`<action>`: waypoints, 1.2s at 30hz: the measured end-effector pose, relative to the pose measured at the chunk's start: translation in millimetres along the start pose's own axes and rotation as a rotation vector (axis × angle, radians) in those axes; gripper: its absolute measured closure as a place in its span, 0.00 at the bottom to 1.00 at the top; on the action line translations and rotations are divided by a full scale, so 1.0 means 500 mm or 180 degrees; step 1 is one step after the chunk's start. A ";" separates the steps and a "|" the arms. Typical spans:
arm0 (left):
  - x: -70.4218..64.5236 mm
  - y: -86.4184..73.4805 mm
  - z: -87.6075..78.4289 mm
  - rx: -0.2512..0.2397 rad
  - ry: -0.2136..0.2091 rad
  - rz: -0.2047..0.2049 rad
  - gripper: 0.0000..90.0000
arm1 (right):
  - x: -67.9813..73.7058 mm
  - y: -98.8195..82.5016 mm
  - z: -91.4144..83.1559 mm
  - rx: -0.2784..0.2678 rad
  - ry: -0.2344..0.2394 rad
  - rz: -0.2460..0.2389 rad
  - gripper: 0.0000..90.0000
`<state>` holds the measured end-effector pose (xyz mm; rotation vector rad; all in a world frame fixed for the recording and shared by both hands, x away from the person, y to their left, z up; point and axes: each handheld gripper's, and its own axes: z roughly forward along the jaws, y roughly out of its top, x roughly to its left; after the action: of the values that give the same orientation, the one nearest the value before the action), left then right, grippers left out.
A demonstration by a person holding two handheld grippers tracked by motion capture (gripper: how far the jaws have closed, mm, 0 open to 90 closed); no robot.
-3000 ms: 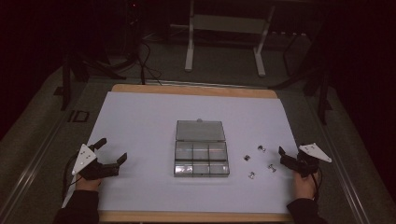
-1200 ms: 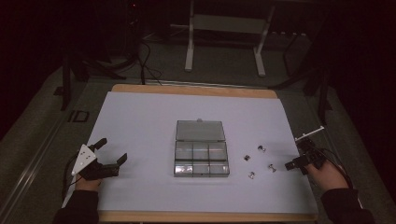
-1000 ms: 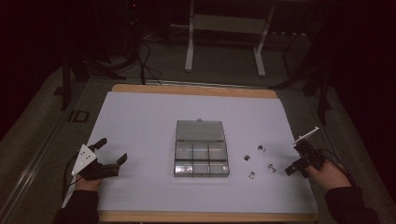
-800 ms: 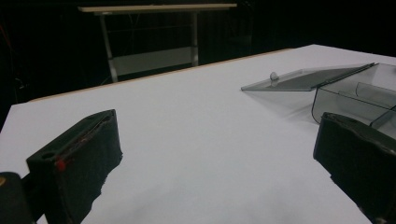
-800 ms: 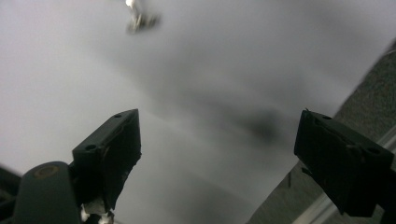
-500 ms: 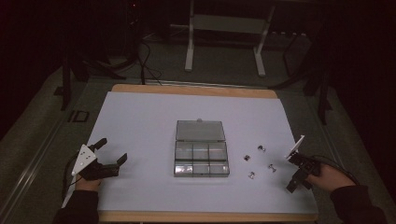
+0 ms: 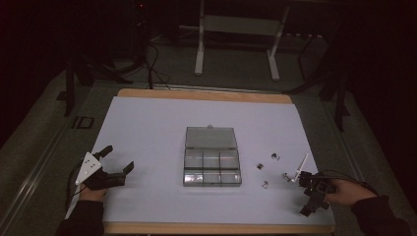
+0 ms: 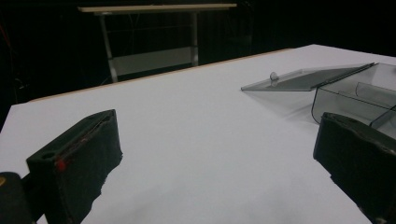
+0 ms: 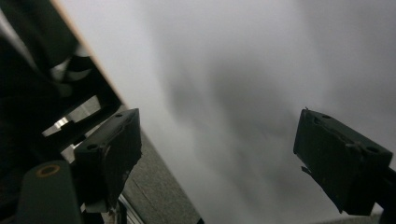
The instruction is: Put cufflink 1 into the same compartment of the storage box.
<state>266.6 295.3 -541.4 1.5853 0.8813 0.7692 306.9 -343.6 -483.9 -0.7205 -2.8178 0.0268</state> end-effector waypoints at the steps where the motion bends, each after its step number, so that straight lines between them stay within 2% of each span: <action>1: 0.000 0.000 0.000 0.0000 0.0001 0.0000 0.02 | 0.003 0.002 0.000 -0.0015 -0.0009 -0.0046 0.17; 4: 0.000 0.000 0.000 -0.0001 0.0000 0.0002 0.02 | 0.016 0.010 0.001 -0.0061 -0.0001 -0.0228 0.17; 5: 0.000 0.000 0.000 -0.0001 0.0000 0.0002 0.02 | 0.016 0.010 0.001 -0.0061 -0.0001 -0.0228 0.17; 6: 0.000 0.000 0.000 0.0000 -0.0001 0.0000 0.02 | 0.023 0.016 -0.001 -0.0122 -0.0017 -0.0347 0.17; 11: 0.000 0.000 0.000 0.0000 0.0001 0.0002 0.02 | 0.037 0.030 -0.011 -0.0225 -0.0015 -0.0572 0.17; 14: 0.000 0.000 0.000 0.0001 0.0004 0.0000 0.02 | 0.044 0.040 -0.021 -0.0280 -0.0262 -0.0733 0.18; 15: 0.000 0.000 0.000 0.0001 0.0004 0.0000 0.02 | 0.044 0.040 -0.021 -0.0280 -0.0262 -0.0733 0.18; 16: 0.000 0.000 0.000 0.0001 0.0004 0.0000 0.02 | 0.046 0.042 -0.022 -0.0282 -0.0328 -0.0757 0.18; 17: 0.000 0.000 0.000 0.0002 0.0004 -0.0001 0.02 | 0.046 0.042 -0.022 -0.0282 -0.0328 -0.0757 0.22; 18: 0.000 0.000 0.000 0.0000 0.0003 0.0000 0.02 | 0.045 0.054 -0.034 -0.0330 -0.0422 -0.0761 0.25; 20: 0.000 0.000 0.000 0.0001 0.0003 0.0001 0.02 | 0.044 0.058 -0.037 -0.0335 -0.0476 -0.0760 0.25; 21: 0.000 0.000 0.000 0.0000 0.0002 0.0001 0.02 | 0.042 0.065 -0.043 -0.0378 -0.0567 -0.0748 0.25; 25: 0.000 0.000 0.000 0.0000 0.0000 0.0000 0.02 | 0.037 0.075 -0.049 -0.0383 -0.0591 -0.0629 0.24; 27: 0.000 0.000 0.000 0.0001 -0.0001 0.0000 0.02 | 0.031 0.084 -0.051 -0.0378 -0.0668 -0.0564 0.25; 29: 0.000 0.000 0.000 0.0001 -0.0001 -0.0004 0.02 | 0.028 0.086 -0.051 -0.0371 -0.0690 -0.0575 0.25; 30: 0.000 0.000 0.000 0.0000 0.0000 -0.0001 0.02 | 0.023 0.090 -0.054 -0.0407 -0.0770 -0.0604 0.33; 32: 0.000 0.000 0.000 0.0001 0.0000 0.0000 0.02 | 0.020 0.091 -0.056 -0.0430 -0.0759 -0.0609 0.34; 34: 0.000 0.000 0.000 0.0003 0.0000 -0.0004 0.02 | 0.009 0.098 -0.060 -0.0495 -0.0846 -0.0600 0.41; 35: 0.000 0.000 0.000 0.0003 0.0000 -0.0004 0.02 | 0.009 0.098 -0.060 -0.0495 -0.0846 -0.0600 0.41; 36: 0.000 0.000 0.000 0.0003 -0.0001 -0.0004 0.02 | 0.000 0.102 -0.062 -0.0518 -0.0863 -0.0571 0.49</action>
<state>266.7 295.4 -541.4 1.5855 0.8827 0.7676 338.1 -299.9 -457.6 -0.5277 -3.1635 -0.1482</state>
